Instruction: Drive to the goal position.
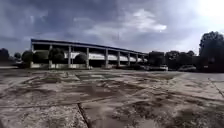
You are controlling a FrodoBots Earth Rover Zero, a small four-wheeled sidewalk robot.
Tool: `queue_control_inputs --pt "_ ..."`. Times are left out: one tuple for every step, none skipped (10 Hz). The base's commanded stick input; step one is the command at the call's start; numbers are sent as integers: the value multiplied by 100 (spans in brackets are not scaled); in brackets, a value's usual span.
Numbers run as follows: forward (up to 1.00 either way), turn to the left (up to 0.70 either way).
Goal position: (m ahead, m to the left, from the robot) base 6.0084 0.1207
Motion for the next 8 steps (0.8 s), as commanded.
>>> queue_control_inputs --pt "70 0" --pt "70 0" --pt "70 0" --pt "70 0" --pt "70 0" --pt "70 0" --pt "70 0" --pt "70 0"
